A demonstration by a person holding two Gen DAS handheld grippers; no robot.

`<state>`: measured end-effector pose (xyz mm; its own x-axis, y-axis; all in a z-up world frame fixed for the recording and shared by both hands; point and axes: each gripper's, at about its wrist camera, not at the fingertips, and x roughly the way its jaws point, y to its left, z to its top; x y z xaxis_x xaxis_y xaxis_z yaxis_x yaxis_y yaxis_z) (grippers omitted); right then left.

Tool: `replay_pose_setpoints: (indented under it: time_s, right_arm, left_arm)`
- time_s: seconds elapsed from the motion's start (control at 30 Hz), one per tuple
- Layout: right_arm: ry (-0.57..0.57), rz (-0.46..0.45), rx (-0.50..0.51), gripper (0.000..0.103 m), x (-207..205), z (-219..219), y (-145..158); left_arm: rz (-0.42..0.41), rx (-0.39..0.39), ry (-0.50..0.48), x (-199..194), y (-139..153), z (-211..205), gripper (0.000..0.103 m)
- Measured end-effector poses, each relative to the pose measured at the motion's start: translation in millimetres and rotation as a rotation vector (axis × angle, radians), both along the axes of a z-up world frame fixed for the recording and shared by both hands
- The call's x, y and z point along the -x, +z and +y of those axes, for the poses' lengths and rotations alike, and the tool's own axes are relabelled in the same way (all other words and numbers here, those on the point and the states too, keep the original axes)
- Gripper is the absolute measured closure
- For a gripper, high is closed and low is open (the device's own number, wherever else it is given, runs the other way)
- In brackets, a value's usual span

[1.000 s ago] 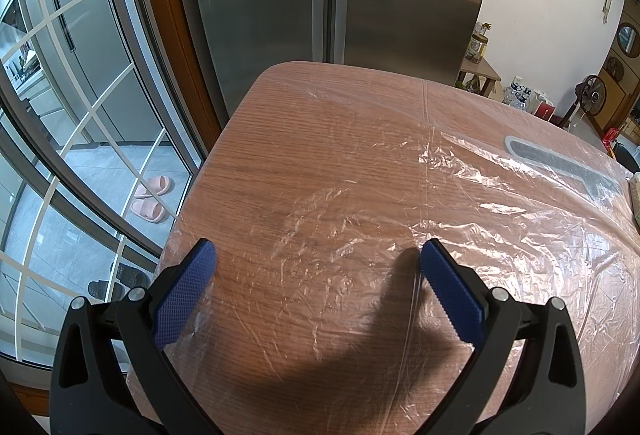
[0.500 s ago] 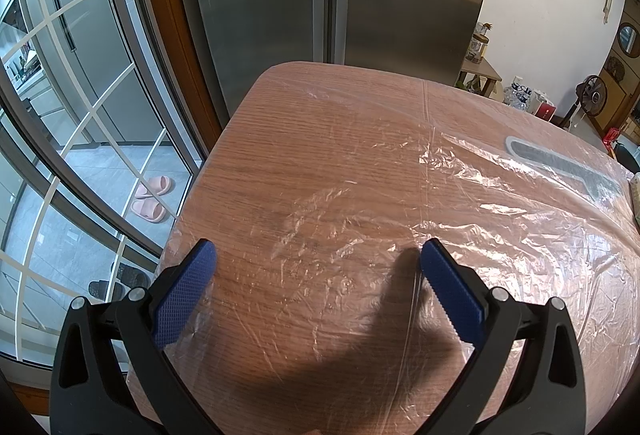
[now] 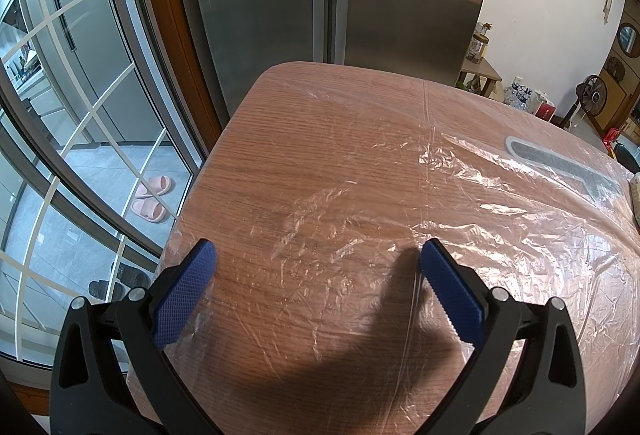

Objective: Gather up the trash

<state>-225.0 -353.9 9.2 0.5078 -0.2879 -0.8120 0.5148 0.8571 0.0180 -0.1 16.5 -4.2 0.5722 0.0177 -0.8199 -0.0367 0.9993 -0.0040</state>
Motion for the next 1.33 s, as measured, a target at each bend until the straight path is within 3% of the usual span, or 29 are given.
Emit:
replay_pose_setpoints:
  time_s: [1.33]
  right_arm:
    - [0.000, 0.000, 0.000, 0.004, 0.4, 0.0, -0.2]
  left_arm:
    - [-0.001, 0.001, 0.000, -0.6, -0.7, 3.0, 0.001]
